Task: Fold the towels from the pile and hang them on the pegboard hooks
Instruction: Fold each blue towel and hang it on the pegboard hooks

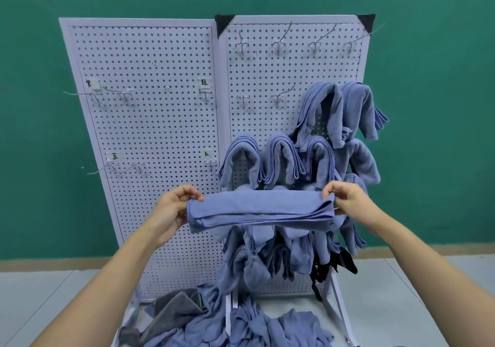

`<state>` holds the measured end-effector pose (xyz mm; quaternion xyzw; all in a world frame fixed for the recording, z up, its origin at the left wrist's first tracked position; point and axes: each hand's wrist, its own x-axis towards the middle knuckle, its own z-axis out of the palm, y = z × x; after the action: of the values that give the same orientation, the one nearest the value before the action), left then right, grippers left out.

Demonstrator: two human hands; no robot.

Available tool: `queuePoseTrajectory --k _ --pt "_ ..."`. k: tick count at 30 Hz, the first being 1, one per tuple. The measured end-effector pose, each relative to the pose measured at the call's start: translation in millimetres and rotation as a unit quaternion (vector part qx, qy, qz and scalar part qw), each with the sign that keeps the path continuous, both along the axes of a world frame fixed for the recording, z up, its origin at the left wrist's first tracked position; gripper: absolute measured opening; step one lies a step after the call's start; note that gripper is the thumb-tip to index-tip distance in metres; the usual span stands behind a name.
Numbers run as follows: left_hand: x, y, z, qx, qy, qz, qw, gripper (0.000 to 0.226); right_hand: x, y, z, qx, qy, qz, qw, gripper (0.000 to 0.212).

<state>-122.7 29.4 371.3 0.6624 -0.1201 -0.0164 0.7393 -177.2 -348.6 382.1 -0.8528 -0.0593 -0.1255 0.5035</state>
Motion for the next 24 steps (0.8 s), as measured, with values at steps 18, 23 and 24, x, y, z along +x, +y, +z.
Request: queuePoseTrajectory --k 18,23,24 --pt "30 -52 79 0.185 -0.146 0.107 0.966 0.038 18 -15 87 -0.057 -0.037 -0.055 0.996 0.034" --pt "47 -74 123 0.052 -0.046 0.087 0.994 0.016 22 -24 140 0.026 -0.124 -0.093 0.988 0.020" --pt "49 -80 129 0.011 -0.012 0.070 0.997 0.012 25 -25 150 0.050 -0.145 -0.099 0.983 0.019"
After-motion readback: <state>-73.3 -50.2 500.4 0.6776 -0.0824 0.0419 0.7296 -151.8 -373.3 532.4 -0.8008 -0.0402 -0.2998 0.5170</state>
